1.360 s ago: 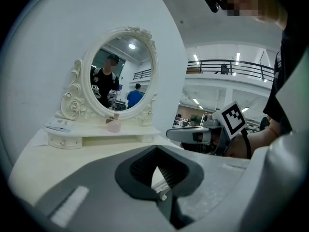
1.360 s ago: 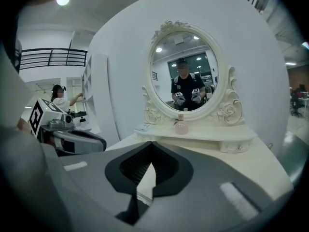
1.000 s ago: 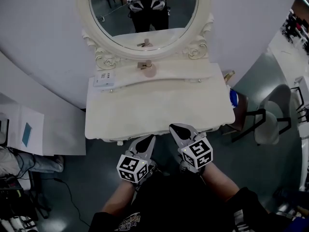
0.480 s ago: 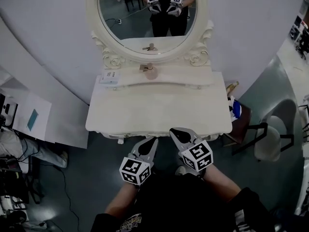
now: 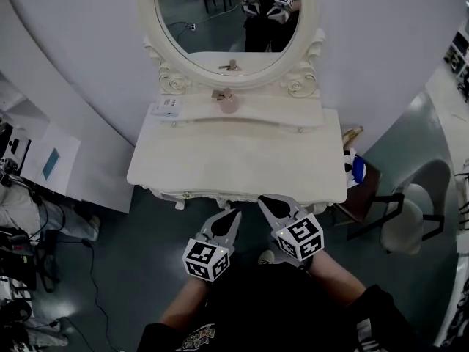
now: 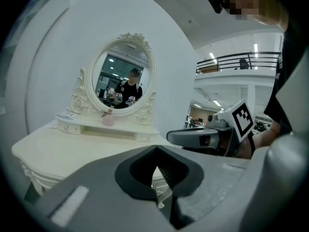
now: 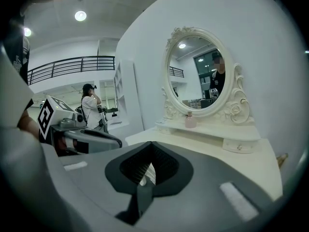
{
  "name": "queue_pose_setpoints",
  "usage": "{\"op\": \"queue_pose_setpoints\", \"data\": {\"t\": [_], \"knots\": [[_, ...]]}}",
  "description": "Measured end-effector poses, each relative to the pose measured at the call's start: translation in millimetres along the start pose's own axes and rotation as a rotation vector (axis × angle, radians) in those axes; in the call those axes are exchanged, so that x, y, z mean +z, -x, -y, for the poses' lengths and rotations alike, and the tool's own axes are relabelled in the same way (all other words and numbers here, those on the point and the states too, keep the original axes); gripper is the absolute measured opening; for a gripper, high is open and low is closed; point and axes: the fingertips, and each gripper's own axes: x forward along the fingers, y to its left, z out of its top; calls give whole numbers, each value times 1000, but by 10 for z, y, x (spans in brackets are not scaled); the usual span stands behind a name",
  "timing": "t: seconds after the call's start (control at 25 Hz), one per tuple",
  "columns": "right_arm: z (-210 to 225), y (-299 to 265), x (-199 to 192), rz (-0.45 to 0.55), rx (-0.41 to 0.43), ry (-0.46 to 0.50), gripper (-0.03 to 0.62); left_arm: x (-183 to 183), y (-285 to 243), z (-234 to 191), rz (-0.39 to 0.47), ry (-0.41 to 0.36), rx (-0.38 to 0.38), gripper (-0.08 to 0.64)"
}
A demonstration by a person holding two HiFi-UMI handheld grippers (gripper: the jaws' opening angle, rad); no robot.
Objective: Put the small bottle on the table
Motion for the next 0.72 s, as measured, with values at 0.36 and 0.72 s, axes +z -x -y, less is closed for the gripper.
{"op": "queue_pose_setpoints", "data": {"t": [0.36,0.72], "knots": [[4,194,-104,14,-5,-24,28,-51,-71,201,-22,-29,-27,0],[56,252,-127,19,-20,-42,28,-49,-114,255,-36,-41,-42,0]]}}
